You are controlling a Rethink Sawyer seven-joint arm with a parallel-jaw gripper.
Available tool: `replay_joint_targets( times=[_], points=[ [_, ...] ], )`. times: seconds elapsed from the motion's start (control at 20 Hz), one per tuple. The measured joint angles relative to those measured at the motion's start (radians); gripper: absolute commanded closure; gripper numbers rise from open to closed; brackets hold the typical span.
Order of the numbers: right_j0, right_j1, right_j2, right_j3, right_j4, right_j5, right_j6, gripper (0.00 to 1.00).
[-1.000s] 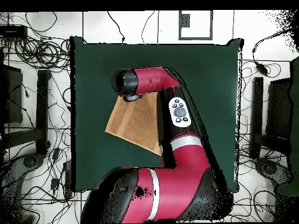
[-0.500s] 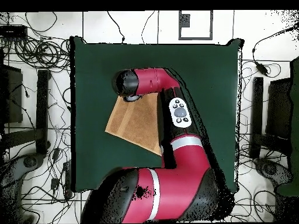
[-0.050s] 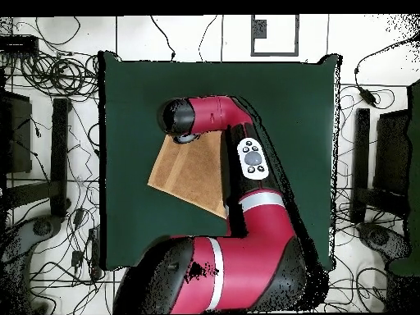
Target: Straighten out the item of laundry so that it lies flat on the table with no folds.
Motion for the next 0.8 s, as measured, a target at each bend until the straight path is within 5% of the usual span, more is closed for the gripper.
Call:
replay_joint_targets(
  times=[0.8],
  points=[
    [0.005, 0.009, -0.012, -0.022, 0.015, 0.014, 0.000, 0.00]
  ],
)
